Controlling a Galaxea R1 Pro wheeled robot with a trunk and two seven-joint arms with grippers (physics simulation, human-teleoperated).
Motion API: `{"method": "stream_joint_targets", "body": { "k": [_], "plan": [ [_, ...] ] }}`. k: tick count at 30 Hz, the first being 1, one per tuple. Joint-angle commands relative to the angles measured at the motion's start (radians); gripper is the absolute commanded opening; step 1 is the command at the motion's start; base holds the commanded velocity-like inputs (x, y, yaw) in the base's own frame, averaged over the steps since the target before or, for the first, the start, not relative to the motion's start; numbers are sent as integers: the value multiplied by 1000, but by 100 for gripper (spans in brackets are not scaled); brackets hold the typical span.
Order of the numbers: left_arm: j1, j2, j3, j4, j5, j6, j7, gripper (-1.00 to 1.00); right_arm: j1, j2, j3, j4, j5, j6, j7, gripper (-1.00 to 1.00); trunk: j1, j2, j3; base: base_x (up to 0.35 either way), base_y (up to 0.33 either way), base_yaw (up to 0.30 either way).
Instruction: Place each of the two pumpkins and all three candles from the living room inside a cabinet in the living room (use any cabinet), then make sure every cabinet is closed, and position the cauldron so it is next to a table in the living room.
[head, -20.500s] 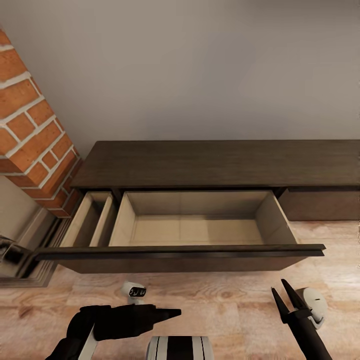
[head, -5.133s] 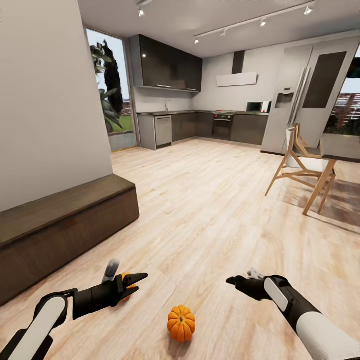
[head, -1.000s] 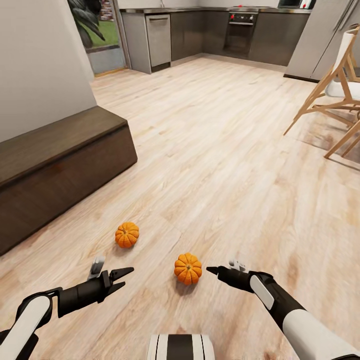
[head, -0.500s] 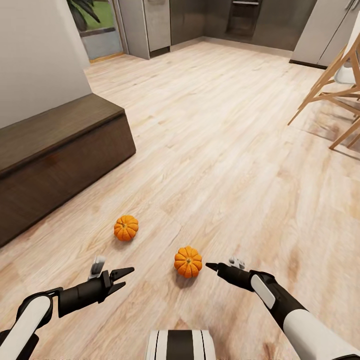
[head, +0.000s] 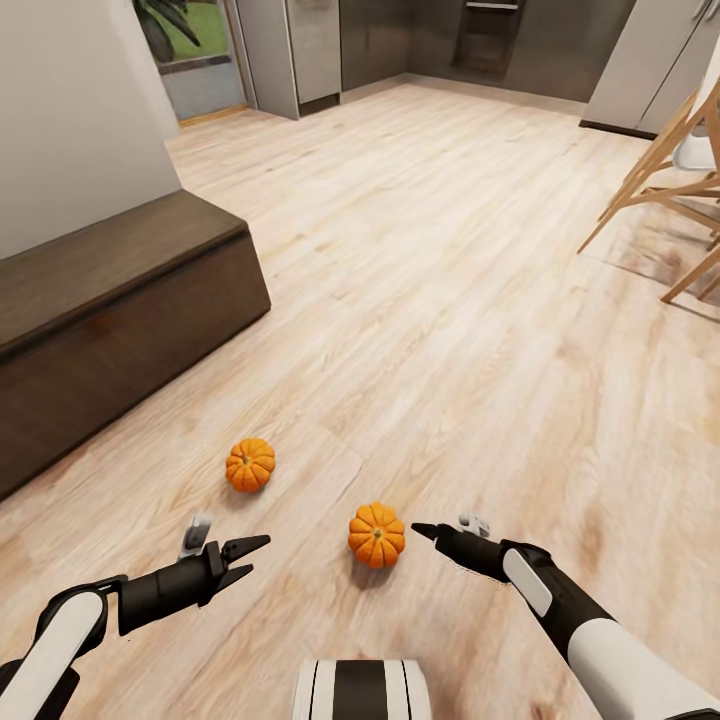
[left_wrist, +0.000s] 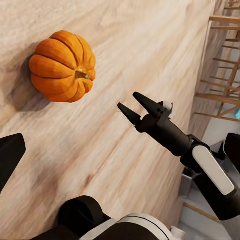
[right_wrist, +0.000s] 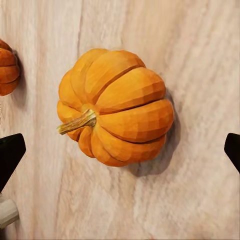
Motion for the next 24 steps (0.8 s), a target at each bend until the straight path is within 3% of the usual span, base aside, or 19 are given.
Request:
{"method": "stream_joint_targets", "body": {
  "k": [1, 9, 24],
  "plan": [
    [0, 0, 1, 0, -9, 4, -10, 100, 0, -1, 5, -1, -6, 2, 0, 100, 0, 0, -1, 221, 0, 0],
    [0, 0, 1, 0, -9, 4, -10, 100, 0, -1, 5, -1, -5, 2, -2, 100, 0, 0, -1, 200, 0, 0],
    [0, 1, 3, 0, -8, 4, -10, 100, 0, -1, 5, 2, -3, 3, -10, 100, 0, 0, -1, 13, 34, 0]
  ]
}}
